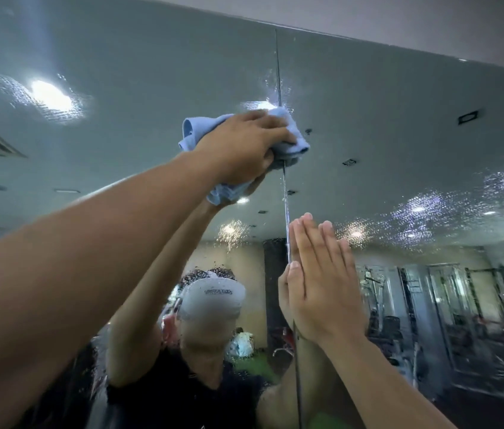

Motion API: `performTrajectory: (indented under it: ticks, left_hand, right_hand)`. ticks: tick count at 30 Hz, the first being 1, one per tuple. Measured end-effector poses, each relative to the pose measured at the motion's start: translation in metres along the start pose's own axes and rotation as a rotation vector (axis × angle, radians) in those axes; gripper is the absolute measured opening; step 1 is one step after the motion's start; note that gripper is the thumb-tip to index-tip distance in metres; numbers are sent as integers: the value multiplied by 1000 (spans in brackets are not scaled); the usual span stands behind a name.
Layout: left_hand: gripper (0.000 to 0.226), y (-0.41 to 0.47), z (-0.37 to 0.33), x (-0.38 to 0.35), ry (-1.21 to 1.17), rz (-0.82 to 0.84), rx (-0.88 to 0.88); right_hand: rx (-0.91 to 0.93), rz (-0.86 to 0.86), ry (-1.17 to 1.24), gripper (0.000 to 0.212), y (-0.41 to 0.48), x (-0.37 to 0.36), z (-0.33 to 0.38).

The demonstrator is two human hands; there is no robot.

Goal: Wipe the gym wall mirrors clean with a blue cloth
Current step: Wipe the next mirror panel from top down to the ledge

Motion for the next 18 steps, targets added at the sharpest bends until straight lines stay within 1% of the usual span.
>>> performTrajectory:
  ticks: [3, 6, 10, 12, 15, 18]
  left_hand:
    - [50, -31, -12, -3, 27, 0, -109]
    - [43, -71, -27, -10, 60, -28, -219]
    - [41, -124, -45, -19, 55, -2, -270]
    - [45, -155, -57, -27, 55, 18, -322]
    - [52, -198, -72, -37, 35, 70, -442]
    - [58, -205, -72, -33, 47, 78, -523]
  right_hand:
    - [-2, -23, 51, 66, 0, 3, -1]
    - [-32, -114, 188, 61, -1, 9, -6]
    - [-95, -234, 386, 54, -2, 18, -18]
    - [-84, -235, 370, 52, -4, 22, -18]
    - [-46, -120, 221, 55, -7, 19, -12]
    - [-32, -29, 103, 56, -14, 9, -10]
Point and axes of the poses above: each hand's wrist, its own y-axis towards the middle knuckle, its own x-axis out of the back of the hand, z = x × y, the point moved 8 cm from there along y, towards the middle knuckle, and after that the axes turned 9 degrees about x, right-handed, at the moved point
